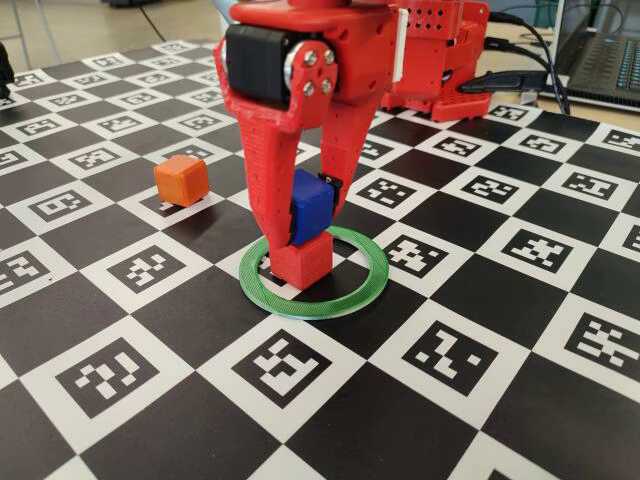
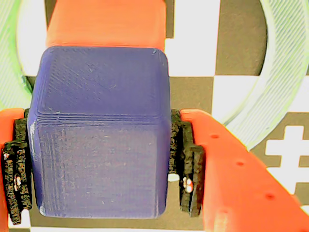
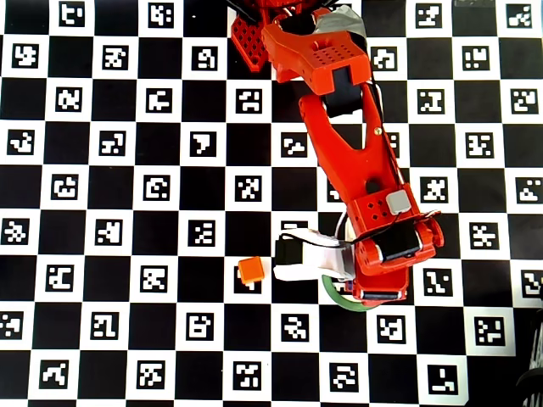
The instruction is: Grab the red cube then put it in the green circle then put the blue cube on top and finally the orange cube on top
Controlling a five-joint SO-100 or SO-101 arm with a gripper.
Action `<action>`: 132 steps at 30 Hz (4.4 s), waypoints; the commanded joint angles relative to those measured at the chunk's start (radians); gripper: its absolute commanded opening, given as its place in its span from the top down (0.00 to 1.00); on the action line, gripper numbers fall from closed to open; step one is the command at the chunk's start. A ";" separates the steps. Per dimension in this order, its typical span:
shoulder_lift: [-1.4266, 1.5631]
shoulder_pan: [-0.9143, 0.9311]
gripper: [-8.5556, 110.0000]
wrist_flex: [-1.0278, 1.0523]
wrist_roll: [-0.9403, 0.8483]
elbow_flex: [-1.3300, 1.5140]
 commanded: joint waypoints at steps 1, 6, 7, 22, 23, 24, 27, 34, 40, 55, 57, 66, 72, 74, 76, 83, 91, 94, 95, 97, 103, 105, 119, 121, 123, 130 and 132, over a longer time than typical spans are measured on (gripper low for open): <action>0.078 -0.011 0.94 -0.011 0.008 -0.011; 0.080 -0.006 0.94 -0.017 0.006 -0.006; 0.080 -0.006 0.94 -0.017 0.006 -0.006; 0.075 -0.015 0.94 -0.029 0.005 0.002; 0.074 -0.014 0.94 -0.029 0.005 0.002; 0.074 -0.012 0.94 -0.029 0.005 0.002; 0.074 -0.008 0.93 -0.031 -0.002 0.005; 0.078 -0.005 0.81 -0.035 -0.014 0.006; 0.081 -0.005 0.74 -0.034 -0.023 0.012; 0.091 -0.002 0.65 -0.028 -0.040 0.020; 0.095 -0.002 0.64 -0.021 -0.037 0.021; 0.141 0.006 0.61 0.014 -0.040 0.021; 0.196 0.008 0.59 0.052 -0.018 0.021; 0.221 0.006 0.58 0.066 -0.015 0.021; 0.247 0.005 0.58 0.083 -0.018 0.021; 0.365 0.006 0.57 0.161 -0.054 0.032; 0.552 0.058 0.57 0.215 -0.141 0.146; 0.614 0.089 0.57 0.230 -0.198 0.190; 0.634 0.098 0.57 0.235 -0.213 0.207; 0.675 0.117 0.57 0.245 -0.255 0.244; 0.773 0.175 0.57 0.301 -0.371 0.296; 0.798 0.196 0.57 0.319 -0.403 0.288; 0.831 0.396 0.56 0.311 -0.655 0.321; 0.822 0.411 0.55 0.296 -0.680 0.325; 0.811 0.426 0.55 0.281 -0.706 0.330; 0.764 0.486 0.54 0.253 -0.798 0.322; 0.741 0.500 0.54 0.239 -0.784 0.319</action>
